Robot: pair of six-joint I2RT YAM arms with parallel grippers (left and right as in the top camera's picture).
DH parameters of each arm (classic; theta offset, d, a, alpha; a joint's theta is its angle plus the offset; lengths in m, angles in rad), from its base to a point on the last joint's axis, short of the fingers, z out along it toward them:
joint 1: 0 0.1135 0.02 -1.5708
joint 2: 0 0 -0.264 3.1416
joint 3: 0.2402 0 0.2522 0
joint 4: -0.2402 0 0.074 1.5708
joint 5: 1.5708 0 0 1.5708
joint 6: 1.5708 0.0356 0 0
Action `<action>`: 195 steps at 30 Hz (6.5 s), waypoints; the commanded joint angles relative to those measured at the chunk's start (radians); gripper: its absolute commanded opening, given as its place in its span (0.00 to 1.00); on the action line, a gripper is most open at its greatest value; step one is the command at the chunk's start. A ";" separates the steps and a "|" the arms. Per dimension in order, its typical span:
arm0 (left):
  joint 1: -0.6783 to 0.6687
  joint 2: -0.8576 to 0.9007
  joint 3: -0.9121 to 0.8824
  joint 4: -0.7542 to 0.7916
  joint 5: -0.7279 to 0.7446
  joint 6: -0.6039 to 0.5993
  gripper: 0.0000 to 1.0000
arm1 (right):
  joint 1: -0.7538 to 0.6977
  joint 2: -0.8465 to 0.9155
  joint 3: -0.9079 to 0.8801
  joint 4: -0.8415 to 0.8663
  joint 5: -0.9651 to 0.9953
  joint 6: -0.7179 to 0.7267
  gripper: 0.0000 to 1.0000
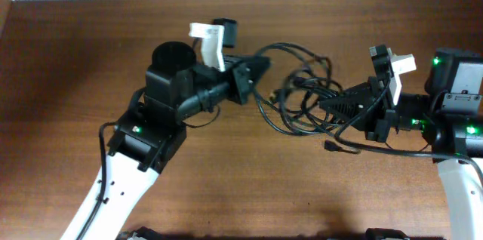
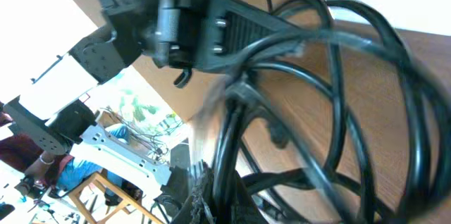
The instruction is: Untangle cables
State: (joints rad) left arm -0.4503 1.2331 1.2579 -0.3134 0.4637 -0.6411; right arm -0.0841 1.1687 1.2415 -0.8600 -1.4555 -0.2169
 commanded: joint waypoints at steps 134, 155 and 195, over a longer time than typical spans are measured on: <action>-0.323 0.409 -0.025 -0.653 0.063 0.839 0.92 | -0.028 -0.089 -0.001 0.090 0.237 0.260 0.04; -0.268 0.359 0.252 -0.736 0.054 0.785 0.00 | -0.028 -0.088 -0.002 0.024 0.478 0.307 0.08; -0.265 0.306 0.714 -0.536 0.412 0.682 0.00 | -0.027 -0.082 -0.002 0.110 0.274 0.289 0.89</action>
State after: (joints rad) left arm -0.6891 1.5196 1.9633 -0.8555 0.8398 0.0433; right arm -0.1177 1.0874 1.2404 -0.7734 -1.1282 0.0578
